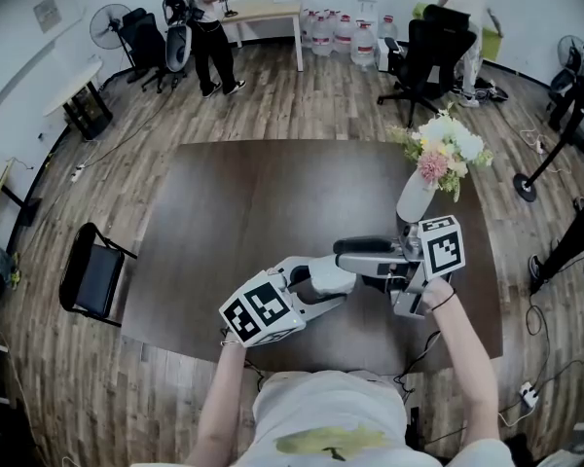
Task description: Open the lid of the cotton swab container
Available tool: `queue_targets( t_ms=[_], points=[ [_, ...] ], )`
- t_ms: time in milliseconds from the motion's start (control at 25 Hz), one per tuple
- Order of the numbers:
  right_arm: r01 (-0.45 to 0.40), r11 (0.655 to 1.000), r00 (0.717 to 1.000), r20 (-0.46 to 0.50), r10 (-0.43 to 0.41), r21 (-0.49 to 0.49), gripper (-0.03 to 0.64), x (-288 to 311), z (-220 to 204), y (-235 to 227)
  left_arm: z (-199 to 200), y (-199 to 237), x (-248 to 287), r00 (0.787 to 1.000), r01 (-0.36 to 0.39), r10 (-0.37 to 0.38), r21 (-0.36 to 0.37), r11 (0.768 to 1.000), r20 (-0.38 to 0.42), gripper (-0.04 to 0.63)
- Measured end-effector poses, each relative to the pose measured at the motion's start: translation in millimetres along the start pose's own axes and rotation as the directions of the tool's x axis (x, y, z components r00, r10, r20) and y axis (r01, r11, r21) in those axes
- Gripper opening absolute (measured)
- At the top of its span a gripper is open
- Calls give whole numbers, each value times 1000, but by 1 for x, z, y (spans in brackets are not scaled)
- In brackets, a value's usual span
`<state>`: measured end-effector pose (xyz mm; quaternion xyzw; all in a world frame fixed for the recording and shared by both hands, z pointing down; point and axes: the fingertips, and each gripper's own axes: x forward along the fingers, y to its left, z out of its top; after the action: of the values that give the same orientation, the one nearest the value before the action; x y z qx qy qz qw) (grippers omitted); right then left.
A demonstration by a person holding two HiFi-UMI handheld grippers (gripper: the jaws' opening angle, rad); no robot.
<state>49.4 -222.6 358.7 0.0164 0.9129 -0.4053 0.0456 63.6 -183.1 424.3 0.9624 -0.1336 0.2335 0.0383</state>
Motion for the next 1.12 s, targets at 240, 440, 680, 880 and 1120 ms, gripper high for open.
queue_targets(
  t_ms=[240,440,680,880,1120],
  points=[
    [-11,998,999,39,14,-63,216,-2,5,4,5,3,1,999,11,-10,-42,999,38,235],
    [79,986,994,89,-66,-148,216,-9,9,-3,-5,9,-1,999,-23,25,-86,996,20,235],
    [207,958,969,177,-172,-198,164,-28,10,-19,-15,30,-6,991,-129,135,-160,979,23,235],
    [359,891,924,243,-297,-277,40,-41,7,-31,-23,49,-11,964,-254,265,-224,941,19,235],
    [510,785,849,355,-392,-352,23,-58,4,-42,-36,69,-19,901,-409,434,-307,860,18,235]
  ],
)
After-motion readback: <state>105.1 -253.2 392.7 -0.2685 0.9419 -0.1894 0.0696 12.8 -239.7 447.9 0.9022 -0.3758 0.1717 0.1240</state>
